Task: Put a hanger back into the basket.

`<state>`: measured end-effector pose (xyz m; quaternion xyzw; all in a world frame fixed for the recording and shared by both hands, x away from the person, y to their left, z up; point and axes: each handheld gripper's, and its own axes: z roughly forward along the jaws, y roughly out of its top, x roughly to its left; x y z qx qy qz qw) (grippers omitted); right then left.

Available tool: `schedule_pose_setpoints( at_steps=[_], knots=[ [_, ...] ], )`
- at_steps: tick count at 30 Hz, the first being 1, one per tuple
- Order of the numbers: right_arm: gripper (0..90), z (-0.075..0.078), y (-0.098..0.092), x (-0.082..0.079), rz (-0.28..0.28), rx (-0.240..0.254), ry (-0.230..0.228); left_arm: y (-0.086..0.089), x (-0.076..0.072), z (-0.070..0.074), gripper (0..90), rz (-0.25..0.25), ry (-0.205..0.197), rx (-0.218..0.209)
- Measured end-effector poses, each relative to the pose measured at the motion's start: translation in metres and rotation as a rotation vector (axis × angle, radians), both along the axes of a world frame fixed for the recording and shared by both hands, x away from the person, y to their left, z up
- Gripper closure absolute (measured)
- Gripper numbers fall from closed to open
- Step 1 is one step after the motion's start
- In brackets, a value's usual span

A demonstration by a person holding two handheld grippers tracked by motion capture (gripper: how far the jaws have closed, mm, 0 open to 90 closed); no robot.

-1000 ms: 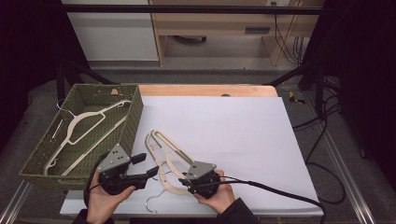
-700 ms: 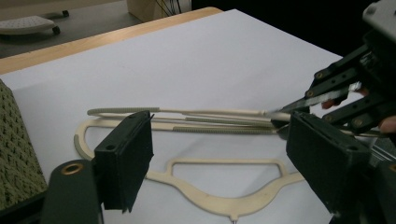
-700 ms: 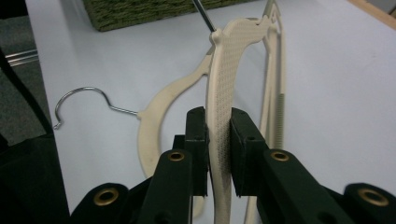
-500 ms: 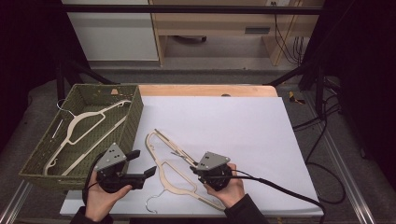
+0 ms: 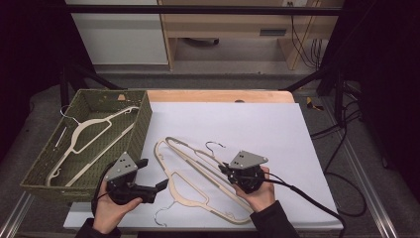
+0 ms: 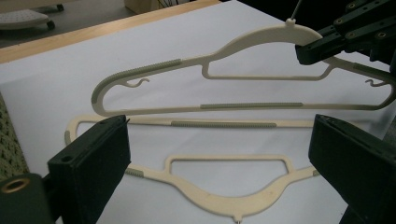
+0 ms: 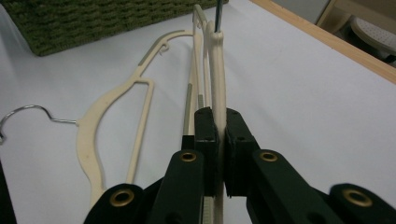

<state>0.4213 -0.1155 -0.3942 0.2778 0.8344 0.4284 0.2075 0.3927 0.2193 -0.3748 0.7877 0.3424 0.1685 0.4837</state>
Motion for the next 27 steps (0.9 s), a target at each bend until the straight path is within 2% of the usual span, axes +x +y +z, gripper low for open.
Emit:
schedule_pose_setpoints(
  at_steps=[4,6,13,19,22,24,25,26,27],
  knots=[
    [86.4,0.006,-0.006,-0.002,0.029,0.017,0.0,-0.003,0.003,0.006,5.0,-0.024,-0.021,-0.002],
    [86.5,0.009,-0.008,-0.004,0.074,0.046,0.014,-0.005,0.005,0.008,5.5,-0.044,-0.026,-0.007],
    [86.5,0.009,-0.006,-0.006,0.14,0.079,0.044,-0.024,0.019,0.012,6.7,-0.114,-0.033,0.021],
    [86.4,0.007,-0.005,-0.006,0.166,0.079,0.059,-0.045,0.034,0.004,8.2,-0.172,-0.015,0.057],
    [86.4,0.006,-0.004,-0.006,0.184,0.083,0.066,-0.058,0.042,-0.003,10.6,-0.201,-0.012,0.092],
    [86.4,0.006,-0.004,-0.007,0.186,0.081,0.067,-0.06,0.044,-0.004,11.4,-0.209,-0.008,0.093],
    [86.4,0.006,-0.004,-0.007,0.19,0.081,0.07,-0.062,0.045,-0.005,13.1,-0.216,-0.008,0.095],
    [86.4,0.005,-0.003,-0.007,0.202,0.082,0.07,-0.064,0.046,-0.006,18.5,-0.225,-0.01,0.097],
    [86.4,0.005,-0.003,-0.007,0.202,0.082,0.07,-0.065,0.047,-0.007,18.5,-0.235,-0.009,0.101]
  ],
)
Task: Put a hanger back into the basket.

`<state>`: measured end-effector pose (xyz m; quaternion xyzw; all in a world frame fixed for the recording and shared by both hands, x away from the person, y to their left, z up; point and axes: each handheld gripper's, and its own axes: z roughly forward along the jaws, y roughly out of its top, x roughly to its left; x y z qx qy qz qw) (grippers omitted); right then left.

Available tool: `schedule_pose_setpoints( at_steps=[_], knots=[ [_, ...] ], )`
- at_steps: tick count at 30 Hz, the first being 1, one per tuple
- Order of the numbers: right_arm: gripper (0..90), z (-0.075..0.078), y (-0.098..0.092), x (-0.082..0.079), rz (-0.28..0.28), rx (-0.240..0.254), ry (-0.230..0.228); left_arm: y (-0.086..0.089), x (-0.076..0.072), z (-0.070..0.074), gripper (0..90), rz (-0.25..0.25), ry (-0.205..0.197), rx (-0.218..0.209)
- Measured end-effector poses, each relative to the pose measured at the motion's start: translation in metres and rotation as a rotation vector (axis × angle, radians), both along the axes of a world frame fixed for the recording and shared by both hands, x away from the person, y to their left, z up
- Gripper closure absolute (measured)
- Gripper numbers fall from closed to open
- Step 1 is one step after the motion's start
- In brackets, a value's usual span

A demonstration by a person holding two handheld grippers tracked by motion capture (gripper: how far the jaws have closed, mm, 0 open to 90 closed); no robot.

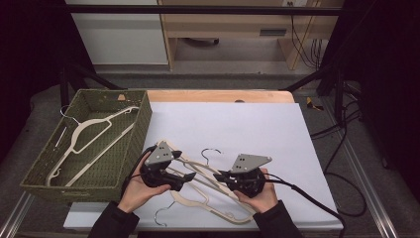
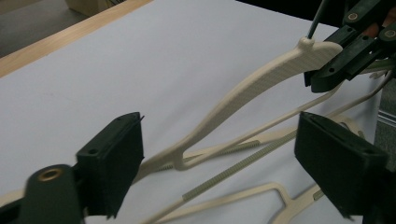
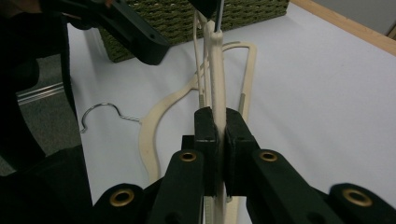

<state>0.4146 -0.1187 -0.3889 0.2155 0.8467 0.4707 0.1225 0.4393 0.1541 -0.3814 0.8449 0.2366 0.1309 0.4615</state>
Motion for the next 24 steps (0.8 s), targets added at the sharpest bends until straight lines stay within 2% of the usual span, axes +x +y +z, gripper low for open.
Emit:
schedule_pose_setpoints(
  at_steps=[2,3,4,5,6,7,9,11,15,19,21,24],
  knots=[
    [86.4,0.0,0.001,-0.001,0.007,0.002,0.007,-0.004,0.001,-0.003,26.5,-0.015,0.006,0.016],
    [86.5,0.0,0.002,-0.001,0.017,-0.003,0.007,-0.005,0.001,-0.003,33.5,-0.02,0.007,0.02],
    [86.5,0.0,0.002,-0.001,0.017,-0.003,0.007,-0.006,0.001,-0.004,33.5,-0.024,0.005,0.025],
    [86.4,0.0,0.003,-0.002,0.03,-0.006,0.013,-0.007,0.001,-0.005,40.3,-0.03,0.007,0.03],
    [86.4,0.0,0.003,-0.002,0.03,-0.006,0.013,-0.007,0.001,-0.005,40.3,-0.032,0.009,0.032],
    [86.4,0.0,0.004,-0.002,0.046,-0.006,0.016,-0.008,0.0,-0.006,46.8,-0.037,0.022,0.03],
    [86.4,0.0,0.005,-0.003,0.052,-0.005,0.021,-0.008,0.0,-0.007,49.1,-0.044,0.031,0.029],
    [86.4,-0.001,0.005,-0.002,0.072,-0.006,0.031,-0.007,-0.001,-0.007,56.6,-0.045,0.033,0.041],
    [86.2,-0.001,0.006,-0.002,0.081,-0.012,0.04,-0.007,-0.005,-0.007,60.7,-0.048,0.028,0.073],
    [83.1,-0.002,0.005,-0.001,0.054,-0.022,0.033,-0.008,-0.01,-0.007,67.8,-0.059,0.021,0.104],
    [79.8,-0.001,0.004,-0.001,0.027,-0.019,0.013,-0.009,-0.013,-0.007,73.7,-0.067,0.027,0.111],
    [77.7,-0.001,0.004,-0.001,0.012,-0.025,-0.007,-0.011,-0.016,-0.007,76.1,-0.07,0.037,0.122]
  ],
)
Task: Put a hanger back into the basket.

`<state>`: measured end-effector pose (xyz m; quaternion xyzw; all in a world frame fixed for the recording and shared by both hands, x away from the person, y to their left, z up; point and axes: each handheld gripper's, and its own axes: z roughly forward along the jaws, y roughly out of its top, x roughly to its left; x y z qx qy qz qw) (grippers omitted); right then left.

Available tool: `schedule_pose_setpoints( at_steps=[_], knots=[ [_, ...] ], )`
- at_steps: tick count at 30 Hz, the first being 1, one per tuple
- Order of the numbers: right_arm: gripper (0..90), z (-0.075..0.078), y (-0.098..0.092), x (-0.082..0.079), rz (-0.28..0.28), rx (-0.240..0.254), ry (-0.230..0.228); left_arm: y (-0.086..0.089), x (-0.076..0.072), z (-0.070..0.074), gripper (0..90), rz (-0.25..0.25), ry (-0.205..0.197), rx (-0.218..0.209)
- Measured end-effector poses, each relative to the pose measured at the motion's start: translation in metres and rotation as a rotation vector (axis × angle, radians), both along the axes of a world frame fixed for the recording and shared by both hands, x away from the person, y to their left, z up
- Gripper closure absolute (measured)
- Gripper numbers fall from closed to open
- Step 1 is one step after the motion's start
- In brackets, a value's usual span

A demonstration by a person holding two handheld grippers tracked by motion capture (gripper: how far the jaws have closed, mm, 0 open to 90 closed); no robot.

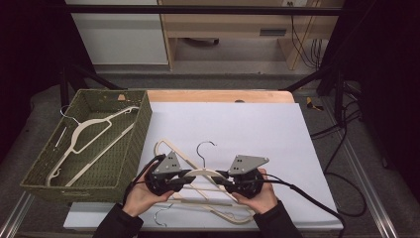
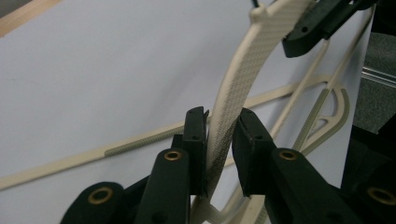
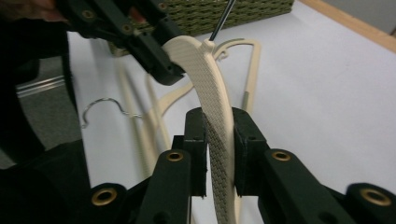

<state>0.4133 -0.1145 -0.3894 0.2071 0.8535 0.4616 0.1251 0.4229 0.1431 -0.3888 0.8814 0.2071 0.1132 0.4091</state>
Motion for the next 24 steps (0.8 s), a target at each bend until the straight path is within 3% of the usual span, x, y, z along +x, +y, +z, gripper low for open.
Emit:
schedule_pose_setpoints(
  at_steps=[3,7,14,19,24],
  knots=[
    [73.7,-0.001,0.0,0.0,-0.021,-0.008,-0.026,0.0,-0.004,0.0,78.4,0.008,0.017,-0.004],
    [70.9,-0.001,0.0,0.0,-0.03,-0.01,-0.013,-0.001,-0.009,0.0,79.5,0.016,0.059,-0.018],
    [61.8,-0.002,0.001,0.001,-0.058,-0.015,-0.032,-0.002,-0.016,0.001,83.1,0.002,0.083,-0.034],
    [54.2,-0.002,-0.001,0.002,-0.08,-0.013,-0.045,-0.006,-0.023,0.003,86.2,-0.014,0.084,-0.047],
    [50.1,0.001,-0.006,0.001,-0.077,0.014,-0.037,-0.006,-0.029,0.008,86.5,0.001,0.057,-0.047]
  ],
)
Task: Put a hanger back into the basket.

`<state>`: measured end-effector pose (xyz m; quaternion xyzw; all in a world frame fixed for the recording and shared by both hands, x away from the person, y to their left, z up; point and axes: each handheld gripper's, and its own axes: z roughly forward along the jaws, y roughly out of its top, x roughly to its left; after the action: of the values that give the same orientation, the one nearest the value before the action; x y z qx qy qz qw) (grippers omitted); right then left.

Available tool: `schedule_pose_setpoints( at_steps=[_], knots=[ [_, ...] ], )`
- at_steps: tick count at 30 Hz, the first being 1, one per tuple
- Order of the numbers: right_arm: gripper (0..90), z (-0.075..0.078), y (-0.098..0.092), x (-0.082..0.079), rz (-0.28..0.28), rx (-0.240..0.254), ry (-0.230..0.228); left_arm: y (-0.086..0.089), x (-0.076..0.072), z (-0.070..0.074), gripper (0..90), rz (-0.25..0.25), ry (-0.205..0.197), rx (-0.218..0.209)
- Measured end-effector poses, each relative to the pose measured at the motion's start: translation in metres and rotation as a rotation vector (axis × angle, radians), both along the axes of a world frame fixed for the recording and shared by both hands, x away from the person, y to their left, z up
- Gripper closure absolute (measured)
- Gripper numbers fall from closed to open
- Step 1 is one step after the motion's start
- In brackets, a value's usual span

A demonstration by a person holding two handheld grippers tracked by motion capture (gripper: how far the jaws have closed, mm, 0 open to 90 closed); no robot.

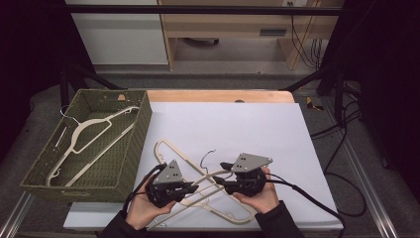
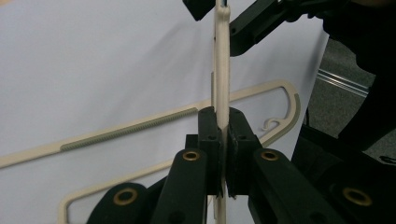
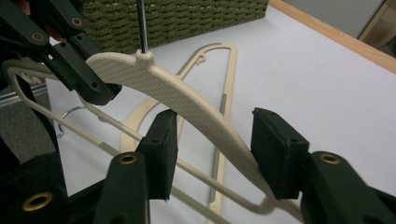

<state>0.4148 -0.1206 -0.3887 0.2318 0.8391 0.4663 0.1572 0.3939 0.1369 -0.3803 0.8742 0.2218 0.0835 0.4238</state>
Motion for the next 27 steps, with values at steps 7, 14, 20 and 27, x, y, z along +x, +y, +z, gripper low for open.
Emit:
schedule_pose_setpoints(
  at_steps=[7,14,20,27],
  knots=[
    [42.2,0.012,-0.026,-0.003,-0.038,0.093,-0.024,0.011,0.001,0.006,86.5,0.061,-0.012,-0.017],
    [30.8,0.011,-0.056,0.001,-0.128,0.176,-0.012,0.021,-0.001,0.016,86.5,0.114,-0.059,-0.024],
    [19.8,0.005,-0.079,0.004,-0.195,0.226,-0.011,0.034,-0.002,0.026,86.5,0.165,-0.082,-0.053],
    [10.3,0.0,-0.103,0.008,-0.294,0.263,-0.004,0.049,-0.003,0.045,86.4,0.183,-0.139,-0.08]
  ],
)
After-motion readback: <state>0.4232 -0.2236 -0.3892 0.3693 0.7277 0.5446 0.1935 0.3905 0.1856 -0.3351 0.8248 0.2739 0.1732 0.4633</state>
